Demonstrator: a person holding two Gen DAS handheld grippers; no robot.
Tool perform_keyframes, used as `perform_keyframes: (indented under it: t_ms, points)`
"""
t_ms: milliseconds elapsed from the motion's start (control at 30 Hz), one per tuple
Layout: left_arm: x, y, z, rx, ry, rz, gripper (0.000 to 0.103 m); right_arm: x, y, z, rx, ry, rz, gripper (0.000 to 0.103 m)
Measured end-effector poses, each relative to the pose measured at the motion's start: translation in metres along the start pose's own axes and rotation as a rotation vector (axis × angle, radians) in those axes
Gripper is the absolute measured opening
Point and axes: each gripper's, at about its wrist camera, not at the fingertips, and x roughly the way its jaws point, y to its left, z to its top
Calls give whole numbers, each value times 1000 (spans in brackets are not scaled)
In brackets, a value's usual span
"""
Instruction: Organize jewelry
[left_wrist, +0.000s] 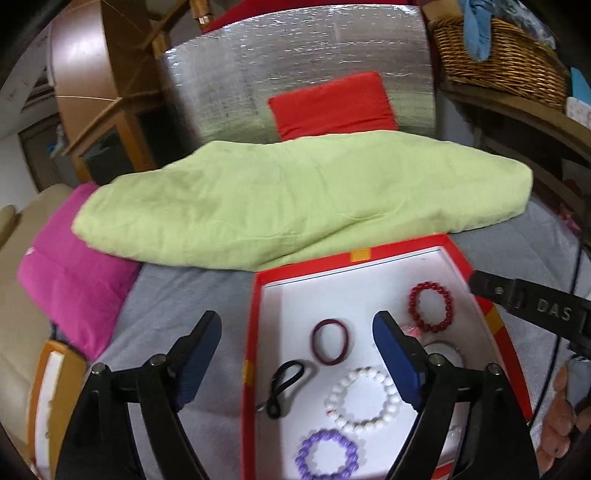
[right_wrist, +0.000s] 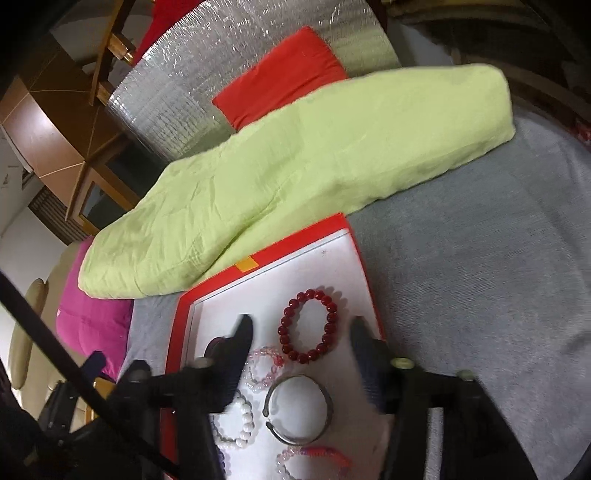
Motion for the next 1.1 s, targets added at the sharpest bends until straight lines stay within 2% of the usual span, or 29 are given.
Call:
perform_keyframes:
  t_ms: [67,167,433,567,900,1100]
  points:
    - [-6,0,-3,23,22,49,88,-8,2,-2,-16,-3,-7,60]
    - [-21,2,-13,55,15,66,88,-24,8,-9,-52,-19,-21,60]
    - [-68,22,-43,48,-10,133,89,-75,40,-42,-222,-42,-120,60]
    - [-97,37,-66,12,-25,84,89,-107,46,-69,-274,-58,-138,63]
    - [-146,52,-137,-27,-25,29,89,-182,50,-150,-342,-105,-161,69]
    - [-154,56,-145,-70,-43,1,89,-188,50,-177,-383,-100,-171,72]
